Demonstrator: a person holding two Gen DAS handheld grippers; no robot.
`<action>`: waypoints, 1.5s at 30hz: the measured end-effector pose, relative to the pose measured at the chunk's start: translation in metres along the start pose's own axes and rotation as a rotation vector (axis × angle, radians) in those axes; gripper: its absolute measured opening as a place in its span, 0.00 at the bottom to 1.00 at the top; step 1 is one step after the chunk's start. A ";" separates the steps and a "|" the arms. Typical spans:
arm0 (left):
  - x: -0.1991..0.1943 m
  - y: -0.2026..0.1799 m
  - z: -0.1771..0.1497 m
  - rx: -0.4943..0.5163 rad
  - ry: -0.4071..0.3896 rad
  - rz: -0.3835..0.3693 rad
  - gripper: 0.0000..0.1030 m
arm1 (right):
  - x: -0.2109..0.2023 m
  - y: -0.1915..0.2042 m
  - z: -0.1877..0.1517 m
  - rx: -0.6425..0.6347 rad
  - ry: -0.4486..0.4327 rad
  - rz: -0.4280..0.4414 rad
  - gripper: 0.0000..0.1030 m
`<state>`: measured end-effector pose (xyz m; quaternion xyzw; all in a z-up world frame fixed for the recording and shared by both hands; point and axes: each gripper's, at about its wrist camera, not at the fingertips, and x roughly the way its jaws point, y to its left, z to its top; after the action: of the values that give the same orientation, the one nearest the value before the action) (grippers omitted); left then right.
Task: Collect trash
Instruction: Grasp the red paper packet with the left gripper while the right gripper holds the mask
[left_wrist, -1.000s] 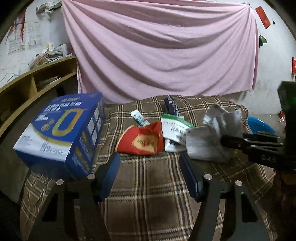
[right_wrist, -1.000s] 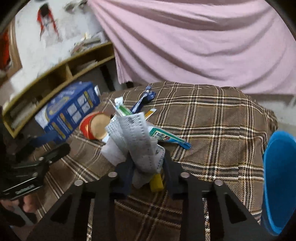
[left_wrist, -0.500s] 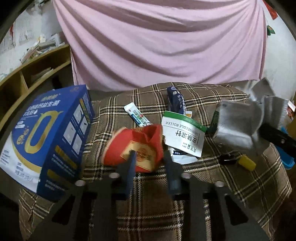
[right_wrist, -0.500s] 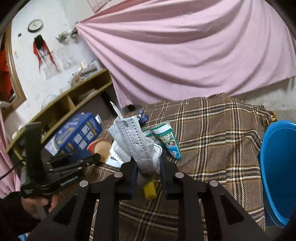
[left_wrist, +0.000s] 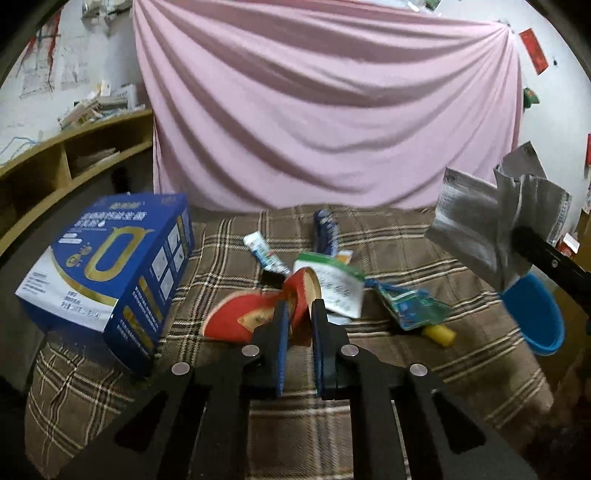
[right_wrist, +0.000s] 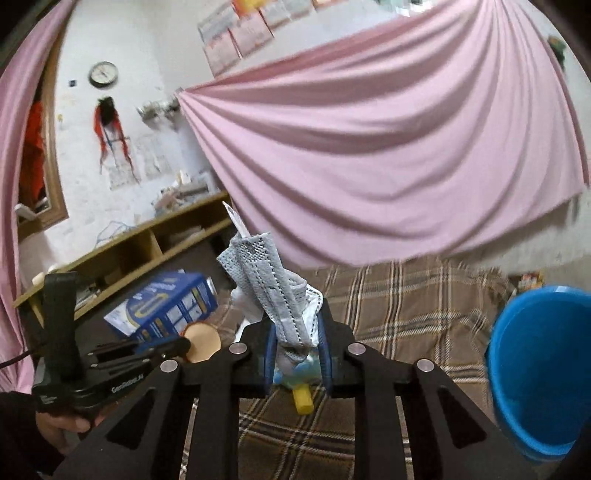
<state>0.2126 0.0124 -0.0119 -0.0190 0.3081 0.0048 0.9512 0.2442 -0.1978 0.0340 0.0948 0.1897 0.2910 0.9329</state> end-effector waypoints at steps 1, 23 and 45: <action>-0.004 -0.004 0.000 0.000 -0.012 -0.002 0.09 | -0.006 0.000 0.001 -0.006 -0.020 0.000 0.17; -0.042 -0.094 0.032 0.106 -0.122 -0.084 0.00 | -0.084 -0.045 0.004 0.007 -0.214 -0.134 0.17; 0.008 -0.033 -0.047 0.078 0.163 0.062 0.51 | -0.028 -0.029 -0.019 -0.033 0.163 -0.053 0.18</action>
<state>0.1918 -0.0223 -0.0536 0.0274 0.3850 0.0208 0.9223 0.2301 -0.2363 0.0167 0.0503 0.2629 0.2761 0.9231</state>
